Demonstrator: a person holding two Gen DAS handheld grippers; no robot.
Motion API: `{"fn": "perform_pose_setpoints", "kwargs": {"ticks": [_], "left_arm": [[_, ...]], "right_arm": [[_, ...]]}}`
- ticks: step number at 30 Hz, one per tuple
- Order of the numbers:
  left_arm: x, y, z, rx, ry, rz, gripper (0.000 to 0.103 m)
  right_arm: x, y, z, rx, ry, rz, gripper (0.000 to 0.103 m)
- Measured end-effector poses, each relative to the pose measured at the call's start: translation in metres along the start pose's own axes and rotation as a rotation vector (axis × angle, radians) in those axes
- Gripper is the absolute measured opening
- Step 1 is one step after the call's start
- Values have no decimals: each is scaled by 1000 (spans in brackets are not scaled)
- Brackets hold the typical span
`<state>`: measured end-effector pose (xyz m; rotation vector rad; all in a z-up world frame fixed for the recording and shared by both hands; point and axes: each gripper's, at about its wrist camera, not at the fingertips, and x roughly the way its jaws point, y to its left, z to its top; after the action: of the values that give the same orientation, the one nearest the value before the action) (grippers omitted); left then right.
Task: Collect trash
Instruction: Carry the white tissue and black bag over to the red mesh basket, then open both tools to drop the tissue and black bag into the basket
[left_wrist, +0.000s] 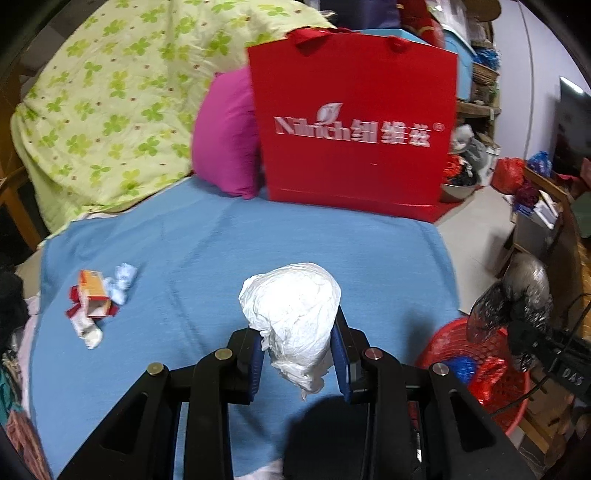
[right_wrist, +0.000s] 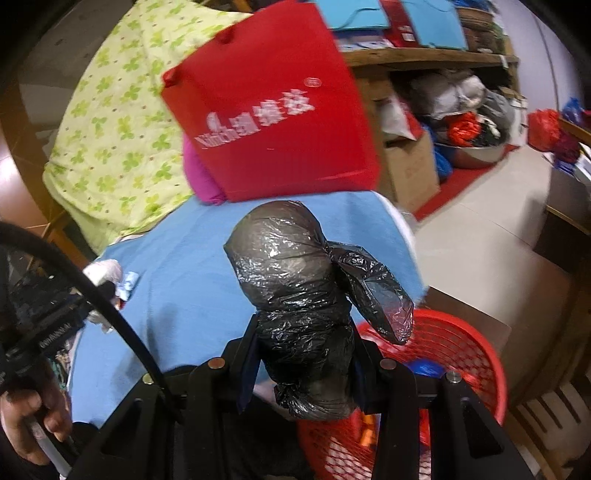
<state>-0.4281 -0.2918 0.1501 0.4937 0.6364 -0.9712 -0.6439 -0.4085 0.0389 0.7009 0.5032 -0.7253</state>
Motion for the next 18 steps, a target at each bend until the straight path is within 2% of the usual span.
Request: {"fn": "perform_pose_setpoints", "kwargs": {"ticks": [6,11,15,18], "left_arm": [[6,-44,-3,43,33,-117,34],[16,-86,-13,93,81,-207,34],[26,-120,-21,144,122,-264,34],[36,-140,-27,180,150,-294,34]], "right_arm": [[-8,-50,-24,61,31,-98,43],[-6,-78,-38,96,69,-142,44],[-2,-91,-47,114,93,-168,46],[-1,-99,-49,125,100,-186,54]]}}
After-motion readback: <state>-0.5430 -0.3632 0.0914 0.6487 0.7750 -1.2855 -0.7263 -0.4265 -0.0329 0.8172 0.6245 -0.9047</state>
